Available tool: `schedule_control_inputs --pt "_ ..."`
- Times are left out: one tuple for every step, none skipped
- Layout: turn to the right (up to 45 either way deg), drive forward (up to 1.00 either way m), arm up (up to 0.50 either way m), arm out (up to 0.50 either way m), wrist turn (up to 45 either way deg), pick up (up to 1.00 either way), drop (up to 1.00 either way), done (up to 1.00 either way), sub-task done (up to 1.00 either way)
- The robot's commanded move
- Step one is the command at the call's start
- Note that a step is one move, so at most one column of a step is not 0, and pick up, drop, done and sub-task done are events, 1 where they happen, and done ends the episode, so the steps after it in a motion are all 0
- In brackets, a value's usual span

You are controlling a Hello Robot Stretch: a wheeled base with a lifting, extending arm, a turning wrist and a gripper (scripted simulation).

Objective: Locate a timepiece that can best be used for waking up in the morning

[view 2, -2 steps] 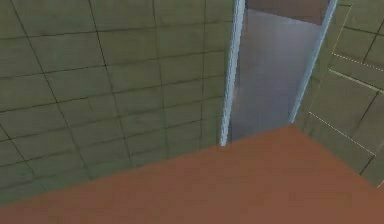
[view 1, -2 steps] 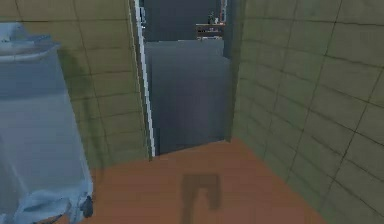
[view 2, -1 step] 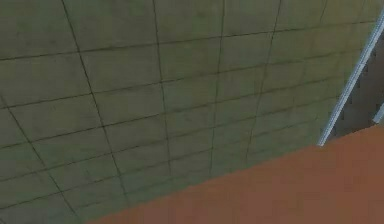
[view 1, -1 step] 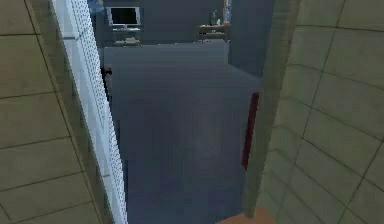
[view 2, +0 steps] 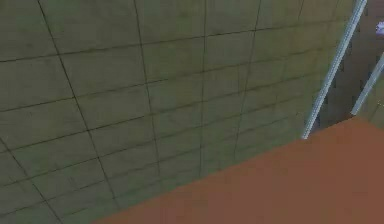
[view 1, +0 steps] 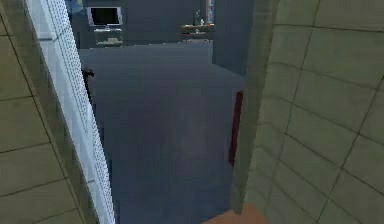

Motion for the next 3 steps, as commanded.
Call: schedule_control_inputs --pt "0.0 0.95 0.0 0.0 0.0 0.0 0.0 0.0 0.0" --pt "-30.0 0.0 0.0 0.0 0.0 0.0 0.0 0.0 0.0" --pt "0.0 1.0 0.0 0.0 0.0 0.0 0.0 0.0 0.0"
